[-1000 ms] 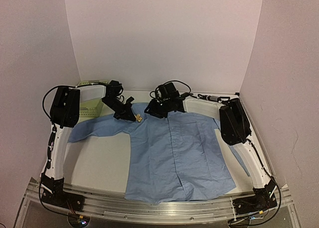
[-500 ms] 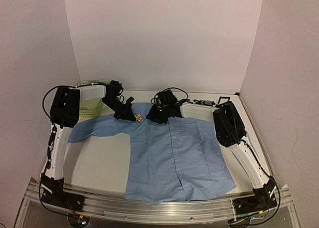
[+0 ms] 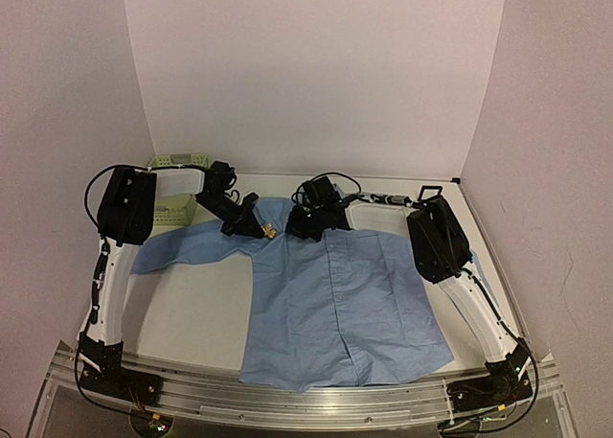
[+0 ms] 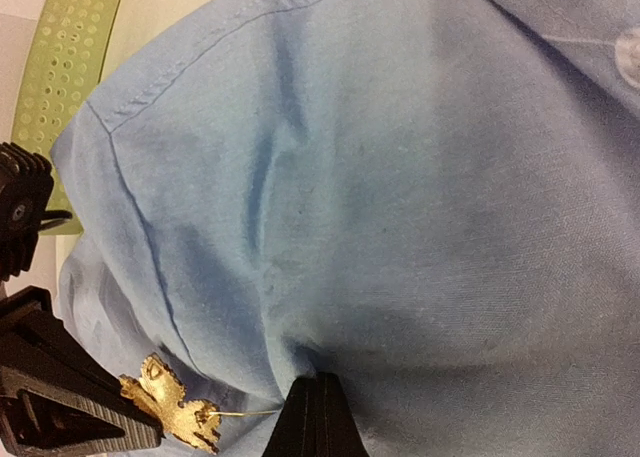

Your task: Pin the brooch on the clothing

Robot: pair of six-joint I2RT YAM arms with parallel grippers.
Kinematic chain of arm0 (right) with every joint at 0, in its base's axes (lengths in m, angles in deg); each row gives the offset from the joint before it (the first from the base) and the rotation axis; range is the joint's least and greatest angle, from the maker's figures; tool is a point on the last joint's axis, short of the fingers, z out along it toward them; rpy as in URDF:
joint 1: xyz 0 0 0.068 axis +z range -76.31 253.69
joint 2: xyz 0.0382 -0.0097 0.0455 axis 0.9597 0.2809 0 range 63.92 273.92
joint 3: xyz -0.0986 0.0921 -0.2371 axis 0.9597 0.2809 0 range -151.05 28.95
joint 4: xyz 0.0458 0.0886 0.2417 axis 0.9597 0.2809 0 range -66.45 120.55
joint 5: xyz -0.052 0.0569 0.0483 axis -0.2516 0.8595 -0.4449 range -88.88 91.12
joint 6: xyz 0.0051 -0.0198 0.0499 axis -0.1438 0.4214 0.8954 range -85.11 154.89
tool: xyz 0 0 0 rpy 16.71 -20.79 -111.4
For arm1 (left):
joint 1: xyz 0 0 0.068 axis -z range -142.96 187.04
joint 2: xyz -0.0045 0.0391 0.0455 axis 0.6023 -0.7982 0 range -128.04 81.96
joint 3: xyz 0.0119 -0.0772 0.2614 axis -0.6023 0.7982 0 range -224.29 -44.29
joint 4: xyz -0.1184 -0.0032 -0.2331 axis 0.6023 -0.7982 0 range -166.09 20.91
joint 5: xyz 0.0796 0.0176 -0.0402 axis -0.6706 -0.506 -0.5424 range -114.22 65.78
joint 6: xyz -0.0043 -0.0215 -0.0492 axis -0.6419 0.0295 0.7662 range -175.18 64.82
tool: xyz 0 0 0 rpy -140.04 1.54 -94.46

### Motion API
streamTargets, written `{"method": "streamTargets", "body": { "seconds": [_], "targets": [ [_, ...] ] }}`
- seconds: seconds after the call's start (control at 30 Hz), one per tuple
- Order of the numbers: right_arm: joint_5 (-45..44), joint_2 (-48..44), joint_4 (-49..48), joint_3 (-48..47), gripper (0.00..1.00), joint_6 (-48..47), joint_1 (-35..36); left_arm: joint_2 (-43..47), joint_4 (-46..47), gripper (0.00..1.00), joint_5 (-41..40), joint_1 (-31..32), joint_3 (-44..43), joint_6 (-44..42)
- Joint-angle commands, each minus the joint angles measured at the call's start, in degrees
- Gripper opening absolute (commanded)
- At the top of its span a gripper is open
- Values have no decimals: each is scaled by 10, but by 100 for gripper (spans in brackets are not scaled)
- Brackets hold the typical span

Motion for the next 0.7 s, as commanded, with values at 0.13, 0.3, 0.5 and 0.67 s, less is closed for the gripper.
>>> {"method": "streamTargets", "body": {
  "seconds": [0.13, 0.3, 0.5, 0.67],
  "targets": [
    [30, -13, -67, 40, 0, 58, -9, 4, 43, 0, 91, -22, 31, 45],
    [40, -21, -79, 38, 0, 65, -11, 3, 61, 0, 137, -23, 52, 69],
    [49, -27, -87, 49, 0, 69, -11, -3, 111, 0, 189, -23, 64, 117],
    [55, -29, -93, 54, 0, 74, -11, -9, 132, 0, 205, -25, 70, 141]
  ]
}}
